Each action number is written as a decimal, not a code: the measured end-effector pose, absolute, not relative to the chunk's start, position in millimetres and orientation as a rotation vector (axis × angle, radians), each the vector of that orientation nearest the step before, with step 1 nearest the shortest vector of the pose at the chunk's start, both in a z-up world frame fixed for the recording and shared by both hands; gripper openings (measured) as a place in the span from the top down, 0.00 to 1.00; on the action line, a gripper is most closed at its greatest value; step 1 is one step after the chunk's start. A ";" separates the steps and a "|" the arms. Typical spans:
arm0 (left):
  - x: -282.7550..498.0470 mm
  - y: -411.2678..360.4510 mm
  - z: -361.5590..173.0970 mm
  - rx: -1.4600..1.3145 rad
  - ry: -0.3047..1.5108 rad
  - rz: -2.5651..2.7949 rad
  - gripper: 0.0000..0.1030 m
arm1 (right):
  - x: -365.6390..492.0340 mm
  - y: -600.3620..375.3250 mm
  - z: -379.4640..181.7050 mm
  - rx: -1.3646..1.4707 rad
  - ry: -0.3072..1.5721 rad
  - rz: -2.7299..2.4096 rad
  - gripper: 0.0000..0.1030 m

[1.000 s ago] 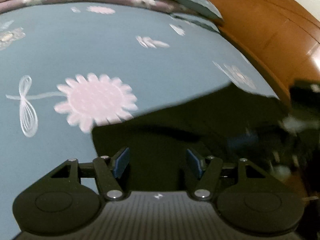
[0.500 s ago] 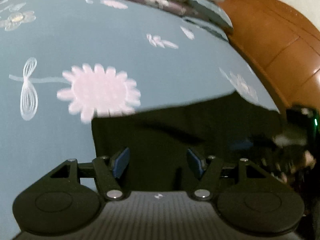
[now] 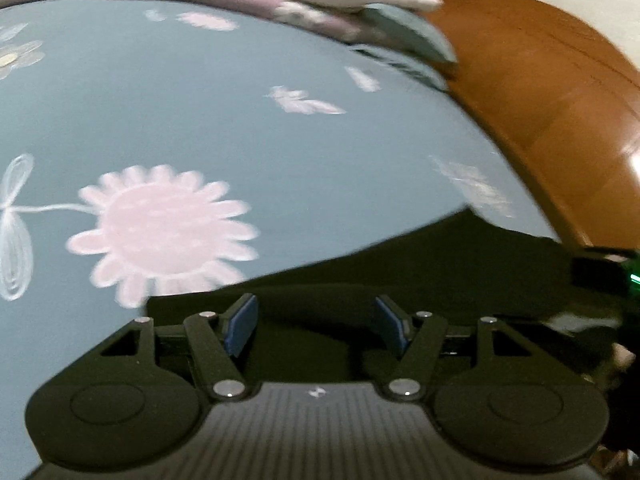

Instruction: Fold clothes

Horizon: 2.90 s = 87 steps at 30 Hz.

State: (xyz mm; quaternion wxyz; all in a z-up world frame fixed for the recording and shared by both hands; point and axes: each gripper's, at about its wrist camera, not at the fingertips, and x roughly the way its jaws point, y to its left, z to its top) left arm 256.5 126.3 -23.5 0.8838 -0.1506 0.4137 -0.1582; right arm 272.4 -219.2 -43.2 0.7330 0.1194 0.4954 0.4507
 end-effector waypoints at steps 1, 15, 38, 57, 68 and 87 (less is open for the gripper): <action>256.0 120.3 -20.8 -0.311 0.854 -0.354 0.36 | 272.7 -219.6 -43.7 0.269 1.089 0.990 0.00; 267.1 112.0 -18.1 -0.295 0.891 -0.431 0.35 | 233.0 -189.4 -38.7 -0.108 0.917 0.993 0.00; 224.6 147.3 -17.8 -0.281 0.997 -0.325 0.31 | 249.2 -194.9 -19.7 -0.008 0.910 0.851 0.00; 247.6 142.4 -31.0 -0.285 0.981 -0.233 0.28 | 261.4 -194.1 -26.2 -0.039 0.946 0.845 0.00; 258.5 138.0 -50.2 -0.333 1.007 -0.265 0.19 | 263.5 -204.9 -33.4 0.056 0.953 0.780 0.00; 257.2 126.0 -36.9 -0.270 0.984 -0.225 0.19 | 259.2 -328.9 -11.7 0.228 0.878 0.339 0.00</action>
